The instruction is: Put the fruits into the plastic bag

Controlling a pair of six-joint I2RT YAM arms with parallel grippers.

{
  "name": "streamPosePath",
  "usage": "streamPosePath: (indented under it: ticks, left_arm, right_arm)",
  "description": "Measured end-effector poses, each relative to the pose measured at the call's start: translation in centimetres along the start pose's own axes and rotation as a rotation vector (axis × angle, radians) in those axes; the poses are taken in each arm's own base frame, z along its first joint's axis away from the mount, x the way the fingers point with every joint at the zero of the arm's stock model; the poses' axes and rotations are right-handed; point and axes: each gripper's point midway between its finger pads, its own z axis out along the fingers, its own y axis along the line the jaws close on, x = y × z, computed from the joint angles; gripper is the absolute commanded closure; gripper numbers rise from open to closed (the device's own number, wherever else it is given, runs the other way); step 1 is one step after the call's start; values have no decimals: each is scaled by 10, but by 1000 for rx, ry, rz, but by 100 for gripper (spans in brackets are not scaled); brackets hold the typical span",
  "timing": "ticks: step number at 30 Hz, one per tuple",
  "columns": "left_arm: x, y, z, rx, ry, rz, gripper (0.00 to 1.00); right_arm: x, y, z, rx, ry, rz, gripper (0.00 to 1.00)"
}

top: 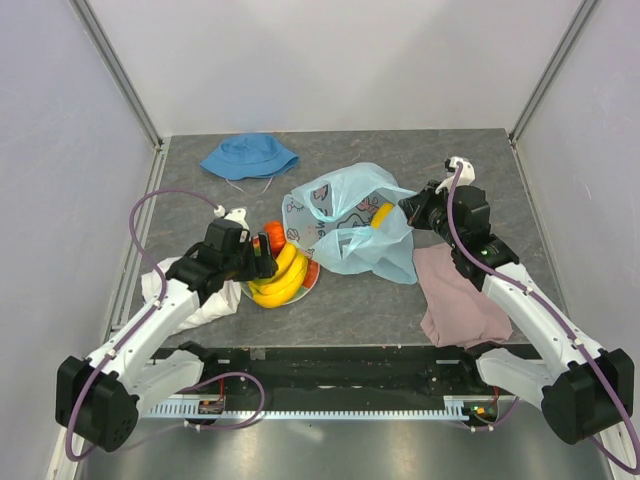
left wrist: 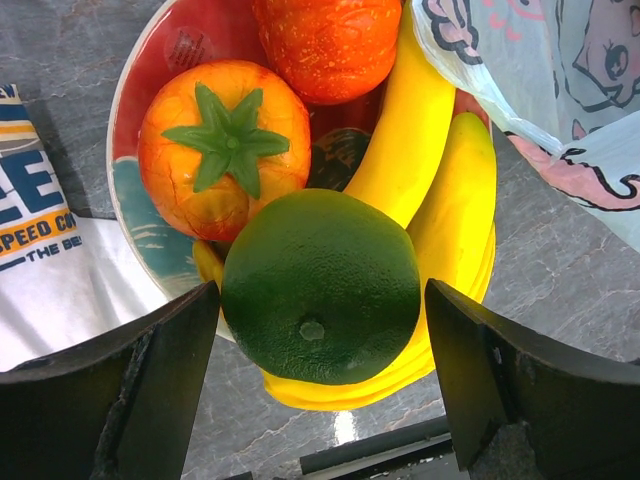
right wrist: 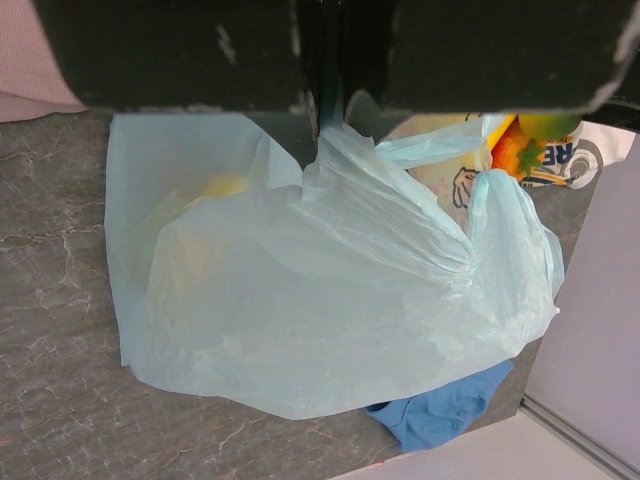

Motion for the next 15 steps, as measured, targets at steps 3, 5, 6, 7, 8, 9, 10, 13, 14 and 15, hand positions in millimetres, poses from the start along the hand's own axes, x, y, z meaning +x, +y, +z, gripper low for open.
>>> streamPosePath:
  ticks: [3,5,6,7,8,9,10,13,14,15]
  left_arm:
    - [1,0,1,3,6,-1,12]
    - [2,-2,1,10,9,0,12]
    - [2,-2,0,12,10,0,13]
    - [2,-2,0,14,12,0,13]
    - [2,-2,0,14,11,0,15]
    - [2,-2,0,14,12,0,16]
    - [2,-2,0,14,12,0,17]
    - [2,-3,0,15,12,0,21]
    - [2,-3,0,15,12,0,24]
    - [2,-3,0,15,12,0,25]
  right_arm:
    - [0,0,0,0,0,0,100]
    - [0,0,0,0,0,0,100]
    - [0,0,0,0,0,0,100]
    - [0,0,0,0,0,0,100]
    - [0,0,0,0,0,0,100]
    - [0,0,0,0,0,1,100]
    - [0,0,0,0,0,1,100]
    - [0,0,0,0,0,1,100]
    - [0,0,0,0,1,2,100]
    - [1,0,0,1,1,3,100]
